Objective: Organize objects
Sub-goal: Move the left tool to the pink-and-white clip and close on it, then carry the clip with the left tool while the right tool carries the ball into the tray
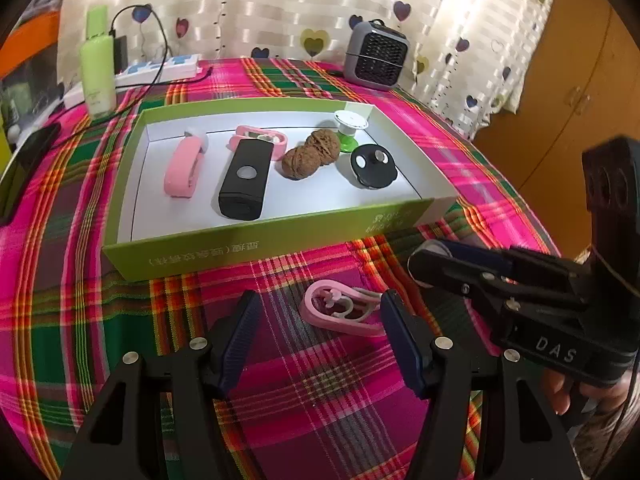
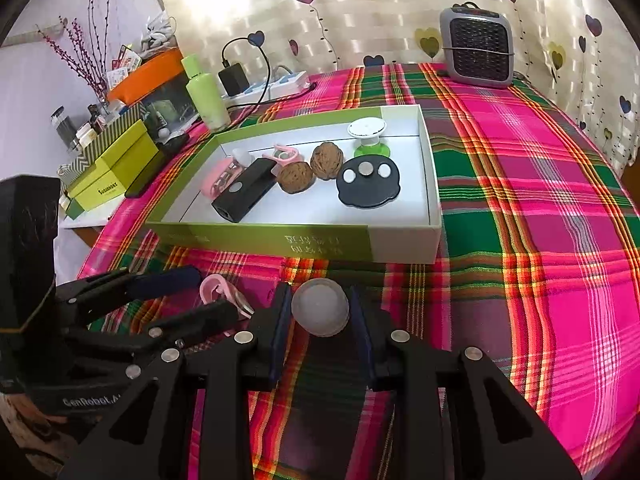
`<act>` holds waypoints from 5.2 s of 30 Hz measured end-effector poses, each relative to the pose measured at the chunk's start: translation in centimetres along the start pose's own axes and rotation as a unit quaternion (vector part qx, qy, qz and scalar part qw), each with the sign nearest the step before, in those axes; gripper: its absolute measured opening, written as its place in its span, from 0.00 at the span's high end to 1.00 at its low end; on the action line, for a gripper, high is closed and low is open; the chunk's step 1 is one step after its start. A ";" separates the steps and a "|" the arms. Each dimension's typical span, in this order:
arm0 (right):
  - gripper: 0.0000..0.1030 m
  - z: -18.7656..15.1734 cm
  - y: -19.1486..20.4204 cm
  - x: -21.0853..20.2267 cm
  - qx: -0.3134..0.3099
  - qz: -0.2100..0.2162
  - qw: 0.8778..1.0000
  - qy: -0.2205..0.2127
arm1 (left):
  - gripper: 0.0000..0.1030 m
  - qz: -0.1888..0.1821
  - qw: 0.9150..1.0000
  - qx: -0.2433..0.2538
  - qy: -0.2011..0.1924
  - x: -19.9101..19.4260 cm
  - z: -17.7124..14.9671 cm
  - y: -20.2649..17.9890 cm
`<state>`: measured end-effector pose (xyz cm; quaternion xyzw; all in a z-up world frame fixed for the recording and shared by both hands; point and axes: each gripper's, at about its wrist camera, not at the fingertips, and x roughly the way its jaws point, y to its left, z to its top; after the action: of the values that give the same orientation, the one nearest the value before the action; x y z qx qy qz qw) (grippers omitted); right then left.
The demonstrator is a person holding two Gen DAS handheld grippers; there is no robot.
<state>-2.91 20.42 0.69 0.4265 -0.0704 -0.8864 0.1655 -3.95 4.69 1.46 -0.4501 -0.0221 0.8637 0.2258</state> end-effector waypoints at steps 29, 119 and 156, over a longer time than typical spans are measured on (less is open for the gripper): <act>0.70 -0.7 -1.5 -2.3 0.019 0.014 0.999 -0.032 | 0.40 0.046 0.997 -0.051 0.030 1.6 1.6 -1.8; 0.70 2.9 2.1 -1.6 -0.024 0.023 0.998 -0.048 | 0.79 0.072 0.994 -0.006 -0.079 -2.4 3.3 0.1; 0.70 5.8 0.8 2.3 -0.013 0.020 0.999 -0.030 | 0.79 0.069 0.996 -0.013 -0.052 1.6 6.2 1.7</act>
<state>-8.59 18.76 2.82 0.3964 -0.0723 -0.8960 0.1865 -10.28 4.79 3.55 -0.4077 -0.0138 0.8991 0.1590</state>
